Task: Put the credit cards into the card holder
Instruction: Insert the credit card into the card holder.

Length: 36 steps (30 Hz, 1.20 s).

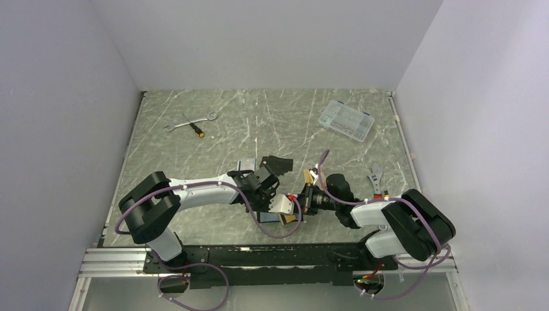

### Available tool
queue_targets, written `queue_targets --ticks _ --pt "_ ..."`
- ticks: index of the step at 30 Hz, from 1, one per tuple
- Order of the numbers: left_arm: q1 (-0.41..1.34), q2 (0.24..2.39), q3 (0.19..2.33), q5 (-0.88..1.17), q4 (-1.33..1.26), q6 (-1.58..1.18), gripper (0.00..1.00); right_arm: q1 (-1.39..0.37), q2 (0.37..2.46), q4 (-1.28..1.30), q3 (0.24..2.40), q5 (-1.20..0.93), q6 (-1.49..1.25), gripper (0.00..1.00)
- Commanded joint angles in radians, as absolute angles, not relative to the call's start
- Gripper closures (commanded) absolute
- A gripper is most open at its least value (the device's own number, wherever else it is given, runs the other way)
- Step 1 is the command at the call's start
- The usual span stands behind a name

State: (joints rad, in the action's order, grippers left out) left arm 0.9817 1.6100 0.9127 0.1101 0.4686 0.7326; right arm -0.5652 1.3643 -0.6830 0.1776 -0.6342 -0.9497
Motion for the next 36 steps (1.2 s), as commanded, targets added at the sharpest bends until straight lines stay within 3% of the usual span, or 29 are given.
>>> queue_targets --ticks 1,14,36 --pt "0.989 1.582 0.926 0.098 0.493 0.752 0.92 -0.564 1.403 -0.753 0.174 -0.653 -0.932 1.0" --pt "0.988 1.559 0.862 0.071 0.5 0.789 0.95 -0.564 1.596 -0.952 0.191 -0.668 -0.983 1.0" --pt "1.008 1.605 0.908 0.136 0.509 0.818 1.0 -0.566 1.628 -0.893 0.242 -0.575 -0.936 1.0"
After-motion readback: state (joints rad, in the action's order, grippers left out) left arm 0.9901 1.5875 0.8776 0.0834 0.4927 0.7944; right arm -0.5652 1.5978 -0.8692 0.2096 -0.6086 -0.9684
